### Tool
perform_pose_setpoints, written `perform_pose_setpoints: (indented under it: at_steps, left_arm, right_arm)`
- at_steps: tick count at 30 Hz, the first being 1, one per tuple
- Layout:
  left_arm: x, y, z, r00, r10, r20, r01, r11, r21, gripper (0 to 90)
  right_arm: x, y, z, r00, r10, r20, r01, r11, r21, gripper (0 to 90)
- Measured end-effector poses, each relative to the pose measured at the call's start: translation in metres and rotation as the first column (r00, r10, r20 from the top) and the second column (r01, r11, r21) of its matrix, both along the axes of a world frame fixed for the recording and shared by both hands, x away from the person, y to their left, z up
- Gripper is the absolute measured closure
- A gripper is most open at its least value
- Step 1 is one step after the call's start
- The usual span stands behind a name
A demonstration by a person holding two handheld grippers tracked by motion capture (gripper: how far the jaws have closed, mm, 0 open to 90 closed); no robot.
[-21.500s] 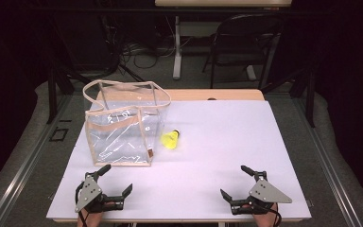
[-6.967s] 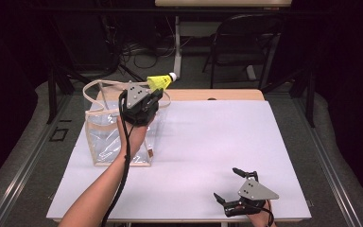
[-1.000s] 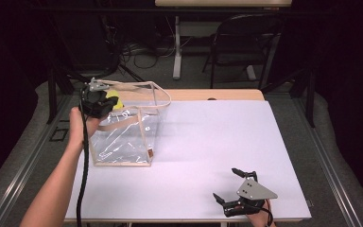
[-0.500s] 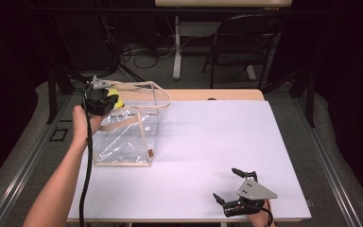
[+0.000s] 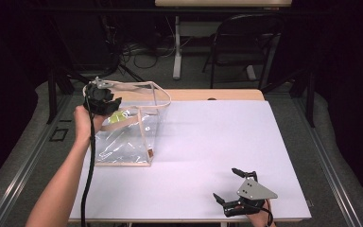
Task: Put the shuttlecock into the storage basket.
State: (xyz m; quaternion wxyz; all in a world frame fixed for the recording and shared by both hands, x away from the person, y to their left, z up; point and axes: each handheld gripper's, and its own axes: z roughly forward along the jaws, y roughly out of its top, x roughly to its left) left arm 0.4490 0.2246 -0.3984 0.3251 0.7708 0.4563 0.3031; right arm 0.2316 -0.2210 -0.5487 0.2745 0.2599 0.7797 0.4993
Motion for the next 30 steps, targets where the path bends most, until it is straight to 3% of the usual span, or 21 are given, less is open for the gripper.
perform_pose_setpoints:
  at_steps: [5,11,24,30]
  left_arm:
    - [-0.009,0.001,0.004,0.9997,0.009,0.025,-0.008,0.9992,-0.039,31.9]
    - [-0.03,-0.003,0.01,0.9948,-0.054,0.086,0.06,0.9956,-0.072,16.1]
    - [-0.062,-0.006,0.009,0.9808,-0.089,0.173,0.11,0.9875,-0.113,3.4]
    - [-0.075,-0.005,0.001,0.9761,-0.113,0.186,0.139,0.9811,-0.135,1.1]
  right_arm:
    - [0.0,0.0,0.0,1.0,0.0,0.0,0.0,1.0,0.0,0.0]
    - [0.0,0.0,0.0,1.0,0.002,-0.001,-0.002,1.0,-0.003,0.0]
    - [0.0,0.0,0.0,1.0,0.002,0.002,-0.002,1.0,-0.003,0.0]
    - [0.0,0.001,0.0,1.0,0.002,0.002,-0.002,1.0,-0.006,0.0]
